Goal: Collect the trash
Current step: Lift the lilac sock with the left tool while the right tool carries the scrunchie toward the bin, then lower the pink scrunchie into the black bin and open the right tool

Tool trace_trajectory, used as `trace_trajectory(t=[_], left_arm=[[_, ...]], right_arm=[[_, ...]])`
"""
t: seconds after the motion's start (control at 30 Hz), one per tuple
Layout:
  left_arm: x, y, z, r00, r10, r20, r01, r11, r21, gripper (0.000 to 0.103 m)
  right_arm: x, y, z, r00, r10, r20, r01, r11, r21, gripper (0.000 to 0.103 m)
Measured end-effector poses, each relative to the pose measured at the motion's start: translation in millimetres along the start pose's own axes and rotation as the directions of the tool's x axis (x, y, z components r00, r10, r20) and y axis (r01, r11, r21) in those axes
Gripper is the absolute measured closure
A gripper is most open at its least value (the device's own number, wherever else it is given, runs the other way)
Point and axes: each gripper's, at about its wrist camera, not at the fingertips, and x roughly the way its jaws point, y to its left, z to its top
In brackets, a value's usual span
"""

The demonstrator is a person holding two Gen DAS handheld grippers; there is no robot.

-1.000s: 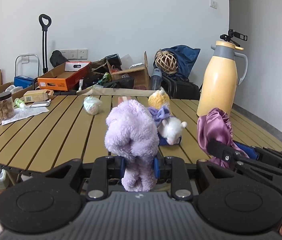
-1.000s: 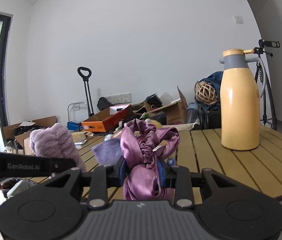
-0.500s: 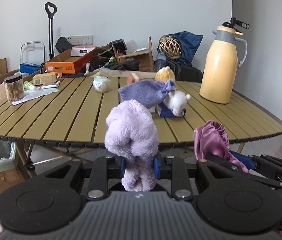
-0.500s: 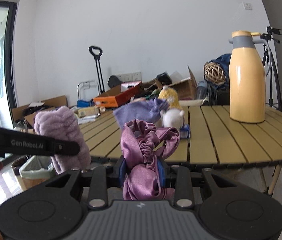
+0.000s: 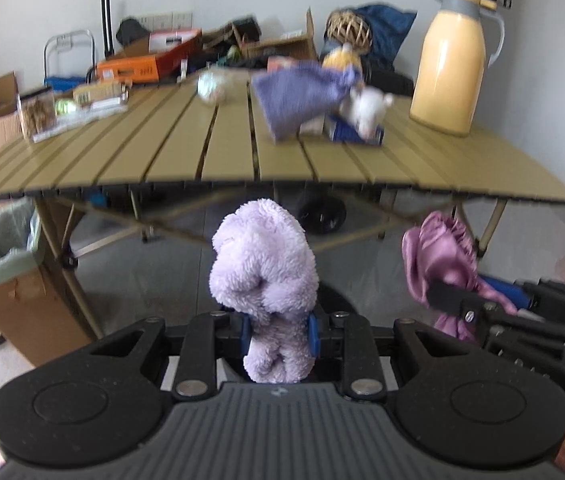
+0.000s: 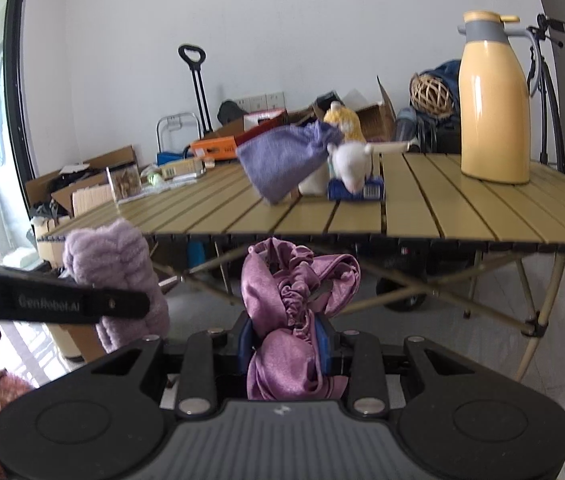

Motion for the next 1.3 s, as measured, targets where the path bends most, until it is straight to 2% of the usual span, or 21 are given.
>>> trace_trajectory(t=[0.37, 0.6, 0.9, 1.2, 1.3], left_arm=[[24, 8, -32, 0.991, 0.056, -0.122, -0.056, 0.998, -0.001, 0.077], [46, 12, -48, 0.972, 0.103, -0.21, -0.103, 0.995, 0.01, 0.077], [76, 20, -60, 0.941, 0.143, -0.306, -0.148, 0.989, 0.007, 0.077], [96, 36, -65, 0.919, 0.165, -0.358, -0.185, 0.982, -0.023, 0.077], [99, 38, -65, 0.918, 0.172, -0.358, -0.193, 0.981, -0.022, 0.077]], right_arm=[[11, 7, -26, 0.992, -0.013, -0.128, 0.014, 1.0, 0.004, 0.072], [27, 4, -37, 0.975, -0.037, -0.22, 0.044, 0.999, 0.025, 0.072], [52, 1, -55, 0.932, -0.074, -0.354, 0.09, 0.995, 0.03, 0.072], [71, -5, -66, 0.892, -0.105, -0.44, 0.139, 0.989, 0.046, 0.072], [77, -7, -69, 0.881, -0.117, -0.459, 0.153, 0.987, 0.042, 0.072]])
